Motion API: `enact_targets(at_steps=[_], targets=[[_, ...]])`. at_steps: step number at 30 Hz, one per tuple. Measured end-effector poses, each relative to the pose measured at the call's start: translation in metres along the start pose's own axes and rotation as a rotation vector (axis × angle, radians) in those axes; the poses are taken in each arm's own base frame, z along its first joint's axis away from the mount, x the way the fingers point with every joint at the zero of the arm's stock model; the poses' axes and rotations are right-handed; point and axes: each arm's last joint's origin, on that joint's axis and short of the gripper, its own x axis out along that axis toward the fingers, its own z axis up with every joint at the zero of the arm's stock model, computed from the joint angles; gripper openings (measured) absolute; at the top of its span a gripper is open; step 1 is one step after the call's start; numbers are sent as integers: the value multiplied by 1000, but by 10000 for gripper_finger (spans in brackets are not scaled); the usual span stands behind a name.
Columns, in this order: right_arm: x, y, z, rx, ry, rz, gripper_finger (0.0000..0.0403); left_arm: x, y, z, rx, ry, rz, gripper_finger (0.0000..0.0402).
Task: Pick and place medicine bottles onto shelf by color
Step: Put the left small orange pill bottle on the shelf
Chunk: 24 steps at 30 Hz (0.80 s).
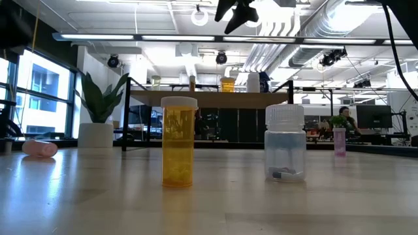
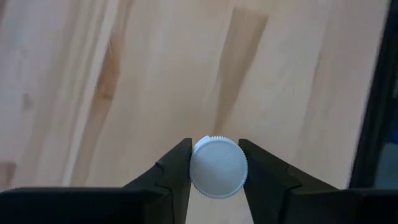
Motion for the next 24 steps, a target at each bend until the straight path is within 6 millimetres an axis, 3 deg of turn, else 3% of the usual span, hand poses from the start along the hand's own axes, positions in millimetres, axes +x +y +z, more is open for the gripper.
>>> enact_targets(at_steps=[5,10,17,24], targets=[[0,0,-1,-5,16,-4,256,-21,16,21,-1,-49,-47,112],[0,-2,-1,-24,16,-7,256,-48,44,45,-13,-104,-68,116],[0,-7,0,-59,14,-14,256,-87,101,76,-33,-214,-59,117],[0,-8,0,-63,13,-17,256,-125,168,94,-56,-362,10,117]])
